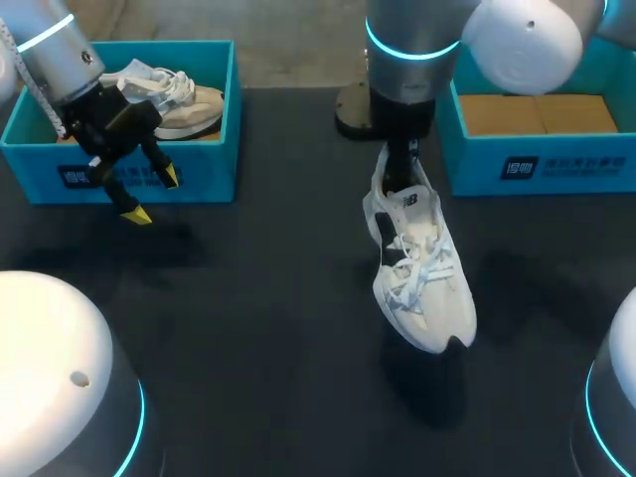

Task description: Take the shoe out of the shoebox, open the shoe tongue, remove and reinsert the insole, then place the shoe into the shoebox

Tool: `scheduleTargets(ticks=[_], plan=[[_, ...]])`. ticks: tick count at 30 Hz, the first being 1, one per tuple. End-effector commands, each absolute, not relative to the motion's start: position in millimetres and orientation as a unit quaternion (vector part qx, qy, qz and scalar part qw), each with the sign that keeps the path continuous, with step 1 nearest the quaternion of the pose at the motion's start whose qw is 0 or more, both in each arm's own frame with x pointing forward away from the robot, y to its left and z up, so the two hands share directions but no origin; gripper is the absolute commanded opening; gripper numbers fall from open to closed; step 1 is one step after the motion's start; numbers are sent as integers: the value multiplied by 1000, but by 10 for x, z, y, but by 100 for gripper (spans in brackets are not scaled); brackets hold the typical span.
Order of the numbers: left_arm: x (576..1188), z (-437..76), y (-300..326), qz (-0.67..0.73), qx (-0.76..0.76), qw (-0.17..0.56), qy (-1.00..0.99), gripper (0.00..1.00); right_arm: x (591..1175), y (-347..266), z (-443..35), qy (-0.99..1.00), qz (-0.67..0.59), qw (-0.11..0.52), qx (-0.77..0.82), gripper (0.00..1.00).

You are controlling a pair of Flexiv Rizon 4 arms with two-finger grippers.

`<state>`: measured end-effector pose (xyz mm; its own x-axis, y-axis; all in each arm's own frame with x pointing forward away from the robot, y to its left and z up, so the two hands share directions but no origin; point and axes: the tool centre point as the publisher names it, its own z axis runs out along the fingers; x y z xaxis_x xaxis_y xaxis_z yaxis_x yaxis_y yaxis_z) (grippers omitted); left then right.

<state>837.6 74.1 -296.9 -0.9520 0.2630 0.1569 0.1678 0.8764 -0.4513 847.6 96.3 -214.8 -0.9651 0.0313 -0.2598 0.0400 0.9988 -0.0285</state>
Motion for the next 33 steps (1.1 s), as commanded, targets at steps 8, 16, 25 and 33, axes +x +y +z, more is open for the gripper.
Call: scheduleTargets(ticks=[8, 16, 25, 33], plan=[[8378, -2975, 746, 222, -113, 107, -962, 100, 9147, 391, -1803, 989, -41, 139, -6, 0], [8378, -2975, 746, 222, -113, 107, -962, 100, 9541, 46, -1544, 985, -49, 163, -17, 0], [8378, -2975, 746, 222, -113, 107, -962, 100, 9659, -67, -1485, 985, -50, 166, -9, 0], [8378, -2975, 746, 222, -113, 107, -962, 100, 9659, -67, -1485, 985, -50, 166, -9, 0]])
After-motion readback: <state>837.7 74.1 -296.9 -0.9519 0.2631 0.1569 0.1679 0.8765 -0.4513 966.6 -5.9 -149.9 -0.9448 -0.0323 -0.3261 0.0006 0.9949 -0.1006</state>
